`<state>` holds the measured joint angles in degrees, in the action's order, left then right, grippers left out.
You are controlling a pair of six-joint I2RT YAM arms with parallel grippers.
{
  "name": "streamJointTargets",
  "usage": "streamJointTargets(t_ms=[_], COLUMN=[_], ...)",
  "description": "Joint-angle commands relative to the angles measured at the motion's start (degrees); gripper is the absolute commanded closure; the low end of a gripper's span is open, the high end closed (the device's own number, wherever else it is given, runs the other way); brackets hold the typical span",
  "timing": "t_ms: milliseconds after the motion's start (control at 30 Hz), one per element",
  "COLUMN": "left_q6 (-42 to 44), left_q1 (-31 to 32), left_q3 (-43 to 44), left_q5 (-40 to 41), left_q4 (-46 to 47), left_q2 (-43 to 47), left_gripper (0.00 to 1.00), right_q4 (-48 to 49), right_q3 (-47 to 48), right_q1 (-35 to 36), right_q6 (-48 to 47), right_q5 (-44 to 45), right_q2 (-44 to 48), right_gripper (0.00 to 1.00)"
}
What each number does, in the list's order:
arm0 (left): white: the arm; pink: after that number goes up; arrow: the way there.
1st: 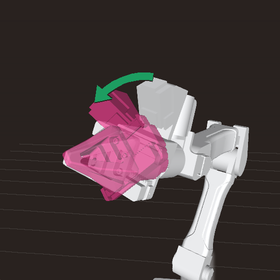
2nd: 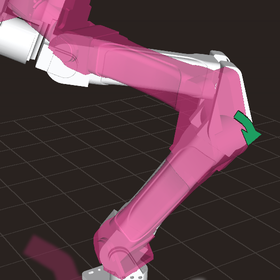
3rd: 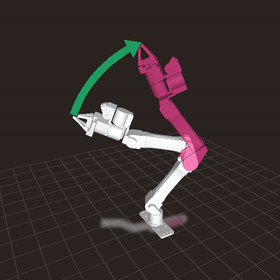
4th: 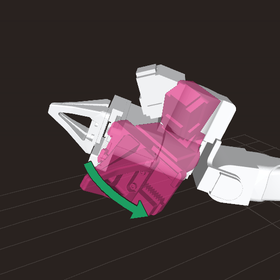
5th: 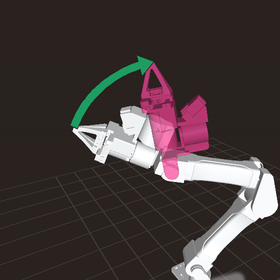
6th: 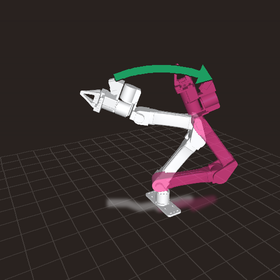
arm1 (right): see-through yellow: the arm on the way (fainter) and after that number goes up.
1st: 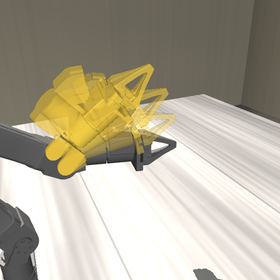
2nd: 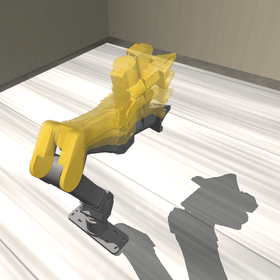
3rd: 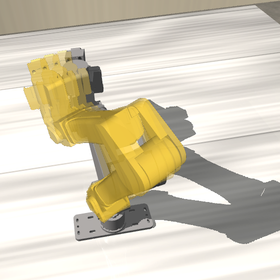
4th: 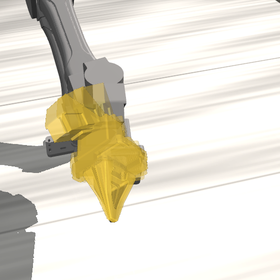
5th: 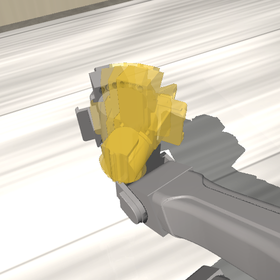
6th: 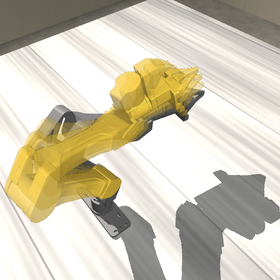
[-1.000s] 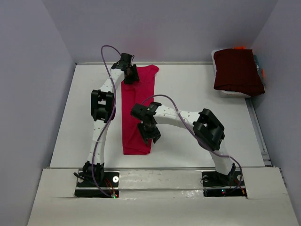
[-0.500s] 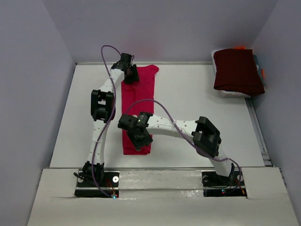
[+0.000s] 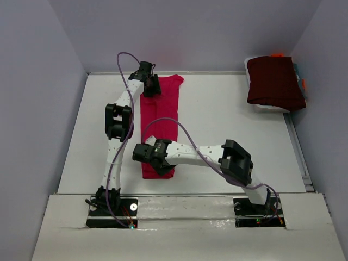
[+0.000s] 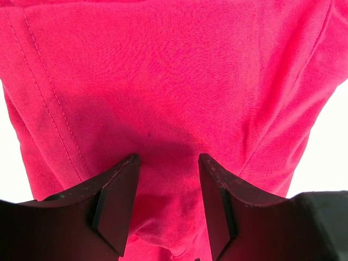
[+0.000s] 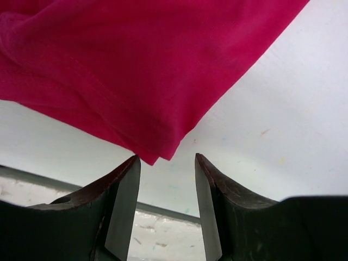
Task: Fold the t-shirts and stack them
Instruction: Rotate the tshirt 95 degrees
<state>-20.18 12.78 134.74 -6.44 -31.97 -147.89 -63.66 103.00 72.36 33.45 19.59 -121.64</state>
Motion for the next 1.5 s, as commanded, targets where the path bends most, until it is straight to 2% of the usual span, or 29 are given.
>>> streamJointTargets(t_ms=[0,333,800,1300,1467], left_q6=[1.29,1.99,2.17,2.52,2.43], left_q1=[-0.65,-0.65,-0.65,-0.65,-0.65], left_q3=[0.52,-1.93,-2.99,-1.06,-1.06], left_q5=[3.09,4.85,3.71,3.36,3.10], left_q4=[-6.09,-4.59,-4.07,-4.51,-4.42], left_q2=[-1.52,0.24,-0.29,-0.99,-1.17], left_gripper=[0.39,0.39,0.39,0.39,0.39], right_q4=[0.63,5.74,0.64,-1.55,-3.93], right_q3=[-2.53,-8.25,3.08,3.96,3.35], right_q1=[2.26,5.60,6.74,6.74,6.74], right_q6=[1.44,5.13,4.87,5.65,9.87], right_q5=[7.82,11.87,14.59,17.93,20.13], right_q2=[-0.52,-1.49,-5.45,-9.13,-8.35], right_gripper=[0.50,0.50,0.50,0.50,0.54])
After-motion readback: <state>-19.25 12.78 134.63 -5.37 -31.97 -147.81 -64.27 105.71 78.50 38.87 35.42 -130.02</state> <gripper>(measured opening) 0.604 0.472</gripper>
